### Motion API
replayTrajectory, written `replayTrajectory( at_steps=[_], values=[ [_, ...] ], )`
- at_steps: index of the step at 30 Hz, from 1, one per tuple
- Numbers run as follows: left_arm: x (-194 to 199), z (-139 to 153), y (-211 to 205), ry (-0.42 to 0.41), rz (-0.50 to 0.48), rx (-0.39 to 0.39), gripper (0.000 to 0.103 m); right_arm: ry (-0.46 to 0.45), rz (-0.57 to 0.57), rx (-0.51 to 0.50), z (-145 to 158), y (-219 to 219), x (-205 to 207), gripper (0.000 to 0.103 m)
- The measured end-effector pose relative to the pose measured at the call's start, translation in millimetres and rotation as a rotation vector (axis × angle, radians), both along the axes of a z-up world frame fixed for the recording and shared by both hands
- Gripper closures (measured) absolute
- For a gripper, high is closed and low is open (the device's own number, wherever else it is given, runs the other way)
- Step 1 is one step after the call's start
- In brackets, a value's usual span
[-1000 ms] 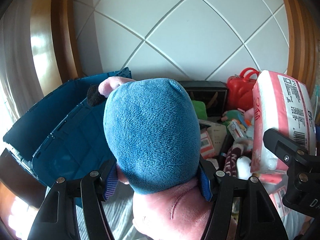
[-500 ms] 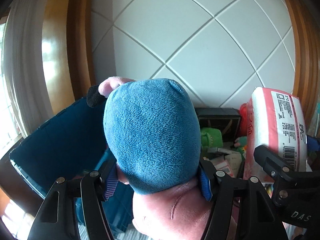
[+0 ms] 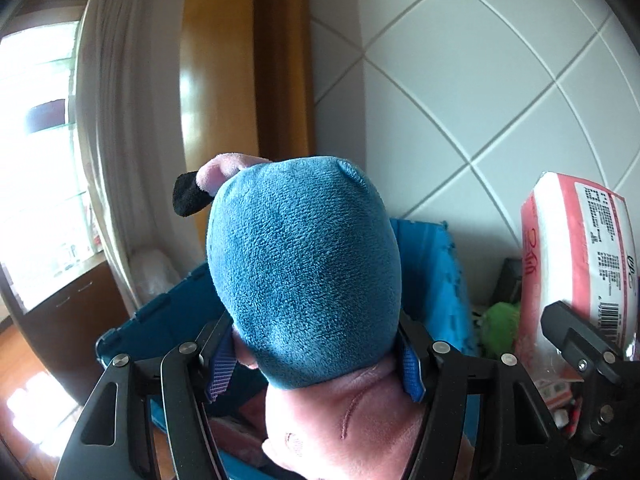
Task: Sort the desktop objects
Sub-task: 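Lift and carry the plush pig and tissue pack over the blue crate, then open the left tool to drop the plush pig while the right tool drops the tissue pack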
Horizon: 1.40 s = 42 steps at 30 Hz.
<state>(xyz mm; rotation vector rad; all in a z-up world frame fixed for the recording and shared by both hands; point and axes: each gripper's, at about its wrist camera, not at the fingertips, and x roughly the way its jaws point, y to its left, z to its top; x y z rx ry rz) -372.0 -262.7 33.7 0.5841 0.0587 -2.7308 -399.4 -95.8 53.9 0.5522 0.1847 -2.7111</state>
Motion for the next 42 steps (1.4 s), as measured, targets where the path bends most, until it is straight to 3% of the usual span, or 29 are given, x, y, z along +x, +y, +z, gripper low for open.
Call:
replayTrajectory(
  at_steps=[8, 17, 23, 27, 31, 42],
  values=[
    [-30.2, -30.8, -74.4, -0.074, 0.081, 0.029, 0.037, -0.057, 0.089, 0.073, -19.6, -87.0, -32.6, 0.002],
    [-72.3, -83.4, -90.5, -0.236, 0.078, 0.069, 0.037, -0.189, 0.128, 0.19, -62.9, -118.7, -69.3, 0.002],
    [-71.8, -86.2, -91.1, -0.258, 0.077, 0.071, 0.034, -0.212, 0.134, 0.233, -76.5, -122.1, -73.7, 0.002],
    [-69.3, -86.9, -94.9, -0.268, 0.071, 0.094, 0.028, -0.204, 0.125, 0.23, -72.1, -131.3, -83.2, 0.002],
    [-67.0, -85.6, -94.9, -0.267, 0.067, 0.09, 0.024, -0.202, 0.122, 0.228, -70.8, -130.5, -67.0, 0.002],
    [-61.3, -84.1, -97.5, -0.263, 0.064, 0.095, 0.02, -0.198, 0.089, 0.259, -64.3, -131.5, -66.3, 0.001]
  ],
)
